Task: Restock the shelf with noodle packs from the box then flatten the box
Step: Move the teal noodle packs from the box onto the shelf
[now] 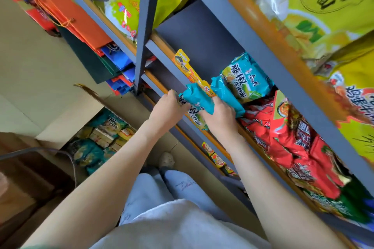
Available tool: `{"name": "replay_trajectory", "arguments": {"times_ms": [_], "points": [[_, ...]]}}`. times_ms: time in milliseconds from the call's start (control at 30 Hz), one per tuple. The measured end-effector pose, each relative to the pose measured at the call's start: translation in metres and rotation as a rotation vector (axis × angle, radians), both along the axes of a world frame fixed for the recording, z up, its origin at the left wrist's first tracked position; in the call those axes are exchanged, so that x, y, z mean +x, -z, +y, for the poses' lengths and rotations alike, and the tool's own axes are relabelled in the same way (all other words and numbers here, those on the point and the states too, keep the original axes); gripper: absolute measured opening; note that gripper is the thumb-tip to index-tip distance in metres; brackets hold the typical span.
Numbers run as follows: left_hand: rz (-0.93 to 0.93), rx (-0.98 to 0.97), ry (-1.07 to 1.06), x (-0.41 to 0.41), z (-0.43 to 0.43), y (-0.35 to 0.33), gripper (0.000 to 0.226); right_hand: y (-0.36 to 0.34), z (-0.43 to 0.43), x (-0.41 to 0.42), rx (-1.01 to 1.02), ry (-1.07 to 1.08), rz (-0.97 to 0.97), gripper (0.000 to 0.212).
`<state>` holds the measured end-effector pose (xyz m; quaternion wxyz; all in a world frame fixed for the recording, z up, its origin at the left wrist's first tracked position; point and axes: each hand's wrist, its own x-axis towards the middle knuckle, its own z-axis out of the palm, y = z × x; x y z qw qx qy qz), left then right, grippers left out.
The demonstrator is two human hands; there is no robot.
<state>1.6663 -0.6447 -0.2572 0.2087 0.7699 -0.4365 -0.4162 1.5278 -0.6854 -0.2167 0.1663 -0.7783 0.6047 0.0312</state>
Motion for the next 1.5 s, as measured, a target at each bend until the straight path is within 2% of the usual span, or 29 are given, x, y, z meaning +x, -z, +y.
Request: {"name": "replay_trajectory", "arguments": {"times_ms": [167, 367, 533, 667, 800, 900, 1033, 1200, 1300, 1433, 1500], "points": [[0.141, -0.054, -0.023, -0.016, -0.033, -0.034, 0.047, -0.028, -0.018, -0.014, 0.005, 0.122, -0.028, 0.035], [0.283, -0.182, 0.139, -0.031, -0.058, -0.043, 0.045, -0.044, -0.054, -0.036, -0.048, 0.215, -0.035, 0.047], [0.276, -0.197, 0.249, -0.035, -0.067, -0.037, 0.065, -0.042, -0.07, -0.042, -0.045, 0.288, -0.105, 0.055], [0.233, -0.152, 0.318, -0.042, -0.072, -0.032, 0.066, -0.038, -0.075, -0.04, -0.055, 0.268, -0.03, 0.053], [0.176, -0.09, 0.298, -0.047, -0.072, -0.022, 0.052, -0.026, -0.07, -0.033, -0.122, 0.136, 0.107, 0.054], [0.21, -0.089, 0.262, -0.05, -0.074, -0.02, 0.046, -0.011, -0.073, -0.035, -0.182, 0.122, 0.188, 0.057], [0.25, -0.142, 0.107, -0.055, -0.085, -0.026, 0.032, -0.011, -0.078, -0.039, -0.212, 0.091, 0.14, 0.057], [0.229, -0.161, 0.054, -0.06, -0.086, -0.021, 0.022, -0.009, -0.069, -0.045, -0.292, 0.028, 0.104, 0.052], [0.222, -0.226, 0.008, -0.063, -0.085, -0.019, 0.025, -0.002, -0.064, -0.049, -0.383, 0.009, 0.097, 0.05], [0.215, -0.317, -0.052, -0.072, -0.087, -0.015, 0.044, 0.007, -0.056, -0.051, -0.513, -0.011, 0.107, 0.048], [0.224, -0.324, -0.081, -0.076, -0.089, -0.01, 0.047, 0.006, -0.056, -0.051, -0.511, -0.012, 0.124, 0.05]]}}
